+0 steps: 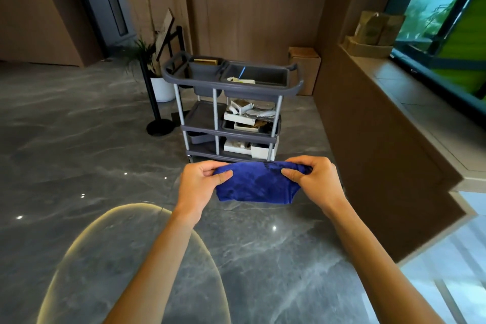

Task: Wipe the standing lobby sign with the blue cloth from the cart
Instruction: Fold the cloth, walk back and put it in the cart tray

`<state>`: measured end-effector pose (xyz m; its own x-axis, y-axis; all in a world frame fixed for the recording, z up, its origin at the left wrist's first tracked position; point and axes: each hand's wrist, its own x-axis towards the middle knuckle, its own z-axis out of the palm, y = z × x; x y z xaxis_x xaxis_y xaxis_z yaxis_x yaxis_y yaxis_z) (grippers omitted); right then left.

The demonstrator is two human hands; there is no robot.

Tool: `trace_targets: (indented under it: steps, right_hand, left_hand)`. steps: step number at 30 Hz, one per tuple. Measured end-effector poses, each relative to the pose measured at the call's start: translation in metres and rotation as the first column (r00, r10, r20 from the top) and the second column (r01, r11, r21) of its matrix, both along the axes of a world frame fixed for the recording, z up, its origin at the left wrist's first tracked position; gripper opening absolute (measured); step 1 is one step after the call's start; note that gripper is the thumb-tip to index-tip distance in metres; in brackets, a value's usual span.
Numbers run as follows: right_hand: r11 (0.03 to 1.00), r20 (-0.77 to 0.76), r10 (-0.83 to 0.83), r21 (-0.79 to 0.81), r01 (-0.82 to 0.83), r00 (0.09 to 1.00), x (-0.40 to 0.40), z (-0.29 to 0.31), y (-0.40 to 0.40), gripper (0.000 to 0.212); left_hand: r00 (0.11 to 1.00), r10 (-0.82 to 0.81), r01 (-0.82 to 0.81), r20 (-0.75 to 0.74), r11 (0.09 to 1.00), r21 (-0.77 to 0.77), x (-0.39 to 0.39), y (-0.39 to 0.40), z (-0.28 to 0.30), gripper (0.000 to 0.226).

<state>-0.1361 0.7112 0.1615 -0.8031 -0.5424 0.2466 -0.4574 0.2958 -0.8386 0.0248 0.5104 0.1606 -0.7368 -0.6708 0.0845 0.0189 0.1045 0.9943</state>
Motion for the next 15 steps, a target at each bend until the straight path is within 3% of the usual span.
trace_targets:
  steps: [15]
  right_hand:
    - [0.999,-0.004,-0.043,0.004,0.043,0.999,-0.125,0.002,-0.059,0.013]
  left_hand:
    - [0.998,-0.047,0.048,-0.034,0.999,0.019,-0.138,-0.067,-0.003,0.033]
